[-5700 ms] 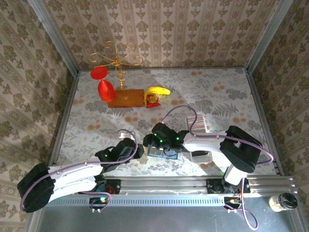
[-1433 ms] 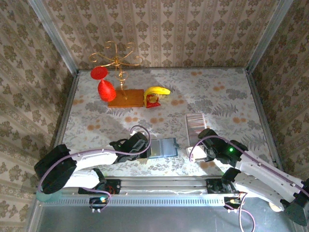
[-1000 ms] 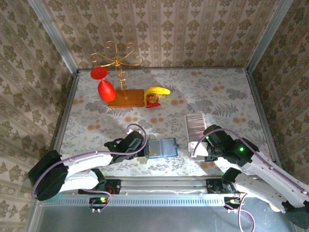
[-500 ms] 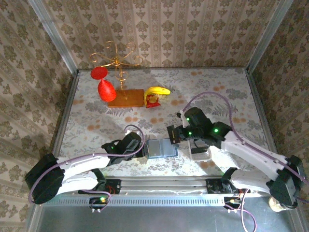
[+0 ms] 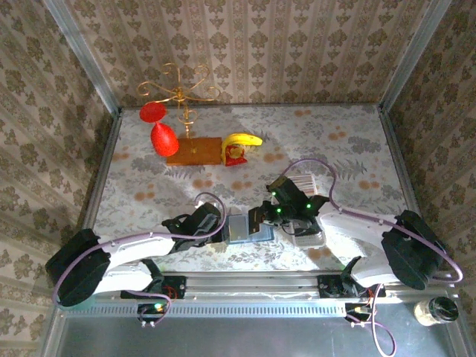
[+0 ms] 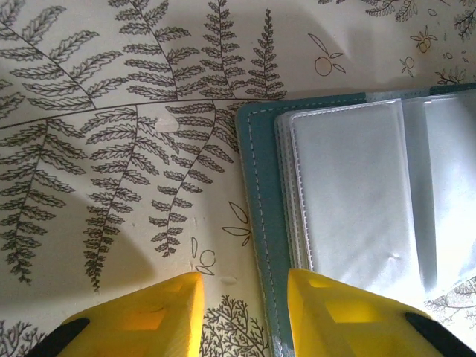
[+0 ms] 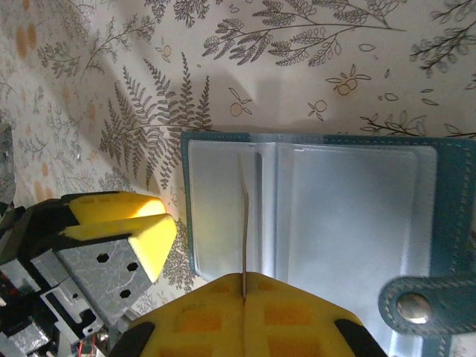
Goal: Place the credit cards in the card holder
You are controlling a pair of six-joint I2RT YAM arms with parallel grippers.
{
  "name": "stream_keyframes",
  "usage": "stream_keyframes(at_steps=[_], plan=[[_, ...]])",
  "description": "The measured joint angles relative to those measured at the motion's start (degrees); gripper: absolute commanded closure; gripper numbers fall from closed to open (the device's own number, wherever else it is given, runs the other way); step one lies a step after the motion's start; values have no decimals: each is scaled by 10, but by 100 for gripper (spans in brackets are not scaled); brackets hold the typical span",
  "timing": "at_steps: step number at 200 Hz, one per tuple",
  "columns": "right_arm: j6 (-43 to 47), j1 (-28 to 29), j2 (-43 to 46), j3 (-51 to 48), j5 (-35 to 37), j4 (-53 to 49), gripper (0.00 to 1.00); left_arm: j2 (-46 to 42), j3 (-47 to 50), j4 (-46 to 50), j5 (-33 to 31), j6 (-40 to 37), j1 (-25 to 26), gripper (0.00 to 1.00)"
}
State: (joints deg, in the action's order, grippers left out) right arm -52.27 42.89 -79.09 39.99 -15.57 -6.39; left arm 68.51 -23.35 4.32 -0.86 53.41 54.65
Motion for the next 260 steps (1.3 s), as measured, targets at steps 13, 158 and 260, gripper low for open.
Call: stream_keyframes(at_steps=[13,158,260], plan=[[-5,0,-19,0,-4,16,100,3,0,-2,2,0,0,66],[-4,-5,-54,-20,-12,43,100,19,0,-11,11,2,0,70],[-9,-5,-55,-24,-14,81,100,21,-1,-12,10,4,0,71]])
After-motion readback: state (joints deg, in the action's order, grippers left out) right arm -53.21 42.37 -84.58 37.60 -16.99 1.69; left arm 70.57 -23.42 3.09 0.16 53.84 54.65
